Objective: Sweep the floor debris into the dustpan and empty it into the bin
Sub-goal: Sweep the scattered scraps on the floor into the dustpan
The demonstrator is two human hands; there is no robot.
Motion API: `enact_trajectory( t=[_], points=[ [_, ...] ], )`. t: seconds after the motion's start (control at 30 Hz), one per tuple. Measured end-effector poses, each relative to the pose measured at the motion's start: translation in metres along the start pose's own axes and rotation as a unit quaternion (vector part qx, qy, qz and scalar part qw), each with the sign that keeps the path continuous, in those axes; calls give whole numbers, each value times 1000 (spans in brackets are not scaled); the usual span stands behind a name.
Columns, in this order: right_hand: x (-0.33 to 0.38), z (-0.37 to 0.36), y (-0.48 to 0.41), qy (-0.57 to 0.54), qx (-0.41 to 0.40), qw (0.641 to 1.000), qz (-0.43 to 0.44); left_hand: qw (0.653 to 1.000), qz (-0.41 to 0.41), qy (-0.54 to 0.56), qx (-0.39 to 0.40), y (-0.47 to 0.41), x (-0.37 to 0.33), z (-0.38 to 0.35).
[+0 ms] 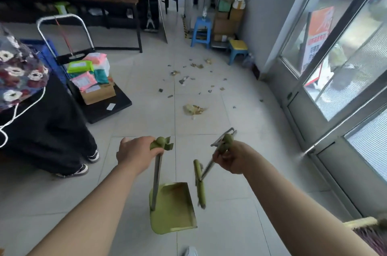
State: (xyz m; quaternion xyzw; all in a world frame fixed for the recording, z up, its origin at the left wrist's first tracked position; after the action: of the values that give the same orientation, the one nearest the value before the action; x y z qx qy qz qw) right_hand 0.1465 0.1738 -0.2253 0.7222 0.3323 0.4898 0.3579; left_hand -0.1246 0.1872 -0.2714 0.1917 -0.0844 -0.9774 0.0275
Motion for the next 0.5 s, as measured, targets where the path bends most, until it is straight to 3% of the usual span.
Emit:
enact_trajectory(
  t=[0.5],
  points=[
    [170, 41, -102, -145, -27, 988, 48, 997, -2, -69, 26, -207, -107, 1]
  ],
)
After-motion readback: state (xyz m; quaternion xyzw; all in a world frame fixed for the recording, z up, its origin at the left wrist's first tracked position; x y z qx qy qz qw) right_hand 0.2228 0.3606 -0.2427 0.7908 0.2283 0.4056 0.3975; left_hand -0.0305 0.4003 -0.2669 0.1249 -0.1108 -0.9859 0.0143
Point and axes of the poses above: each hand's wrist, its own y-axis away from the middle knuckle, its own z-axis out of the back of the hand, x = y × z, the point moved 2 cm from there along -y, towards the middle knuckle, and after that the axes turned 5 degrees about x, right-handed, at the moved point
